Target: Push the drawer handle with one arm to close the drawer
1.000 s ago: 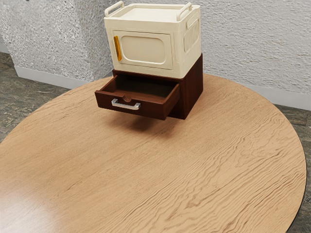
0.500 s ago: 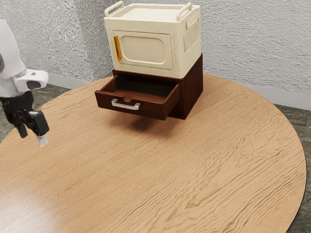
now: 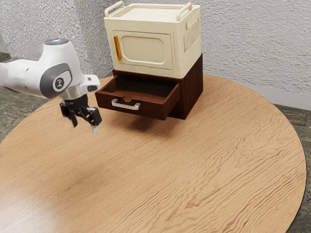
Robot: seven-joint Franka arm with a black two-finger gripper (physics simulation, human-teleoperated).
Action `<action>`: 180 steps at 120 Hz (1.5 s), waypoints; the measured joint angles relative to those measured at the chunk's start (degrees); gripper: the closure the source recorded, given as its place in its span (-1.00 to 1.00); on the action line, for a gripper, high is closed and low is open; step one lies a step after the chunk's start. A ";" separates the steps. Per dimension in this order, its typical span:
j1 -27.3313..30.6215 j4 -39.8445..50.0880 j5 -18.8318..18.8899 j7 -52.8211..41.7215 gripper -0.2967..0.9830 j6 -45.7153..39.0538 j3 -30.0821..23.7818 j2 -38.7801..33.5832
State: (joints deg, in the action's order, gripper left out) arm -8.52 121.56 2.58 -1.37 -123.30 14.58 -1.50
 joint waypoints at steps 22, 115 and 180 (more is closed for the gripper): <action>0.21 -6.80 -2.47 1.89 -0.49 -1.08 -0.49 7.07; 1.42 -23.12 -7.34 2.82 0.67 -1.08 -2.61 20.34; 5.59 -32.69 -8.18 1.86 0.69 1.13 -7.20 27.31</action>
State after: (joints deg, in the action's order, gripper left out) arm -2.94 88.87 -5.60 0.49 -122.17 7.39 25.82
